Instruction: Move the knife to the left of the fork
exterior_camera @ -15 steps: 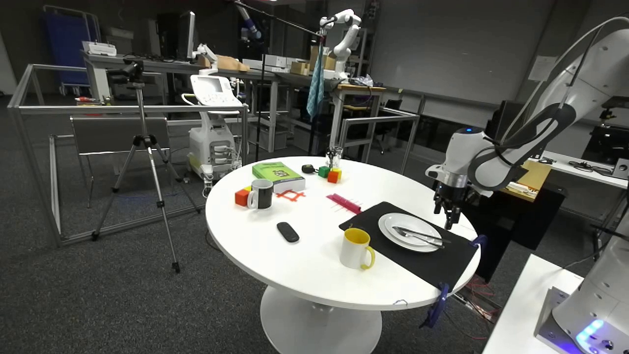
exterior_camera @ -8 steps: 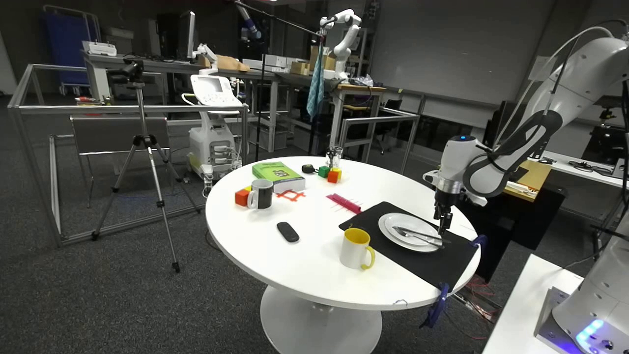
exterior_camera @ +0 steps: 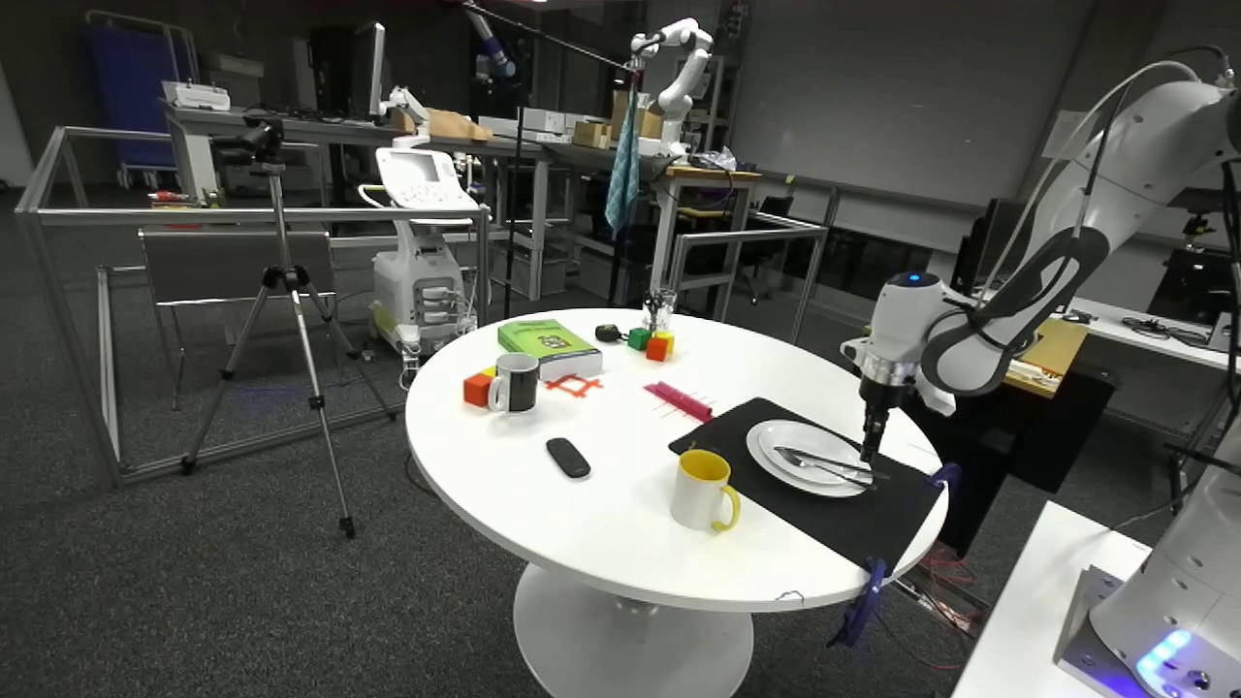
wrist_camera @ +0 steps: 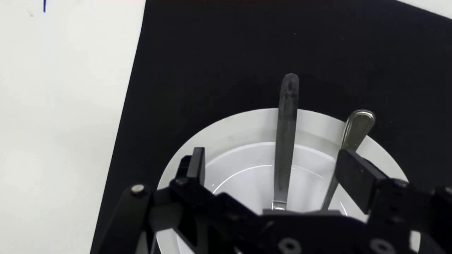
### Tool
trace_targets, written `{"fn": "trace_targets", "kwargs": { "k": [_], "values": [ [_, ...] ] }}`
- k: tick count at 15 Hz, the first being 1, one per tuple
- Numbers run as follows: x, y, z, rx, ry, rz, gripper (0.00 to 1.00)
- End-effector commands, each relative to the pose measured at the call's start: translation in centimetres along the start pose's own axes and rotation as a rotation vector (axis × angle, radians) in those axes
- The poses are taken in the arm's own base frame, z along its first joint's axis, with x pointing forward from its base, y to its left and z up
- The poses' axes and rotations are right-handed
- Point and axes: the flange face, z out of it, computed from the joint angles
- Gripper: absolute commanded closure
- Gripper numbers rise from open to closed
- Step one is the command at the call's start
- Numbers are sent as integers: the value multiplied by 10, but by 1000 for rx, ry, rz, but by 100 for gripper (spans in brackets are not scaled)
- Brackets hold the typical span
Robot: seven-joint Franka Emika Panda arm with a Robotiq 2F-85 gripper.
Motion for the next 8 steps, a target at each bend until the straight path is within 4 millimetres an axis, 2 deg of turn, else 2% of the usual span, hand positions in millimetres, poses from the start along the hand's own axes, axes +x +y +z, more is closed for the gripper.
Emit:
{"fn": "trace_targets", "kwargs": {
  "k": [1, 8],
  "values": [
    [4, 1, 11, 19, -3, 11, 0],
    [12, 4, 28, 47, -27, 37, 0]
  ]
}}
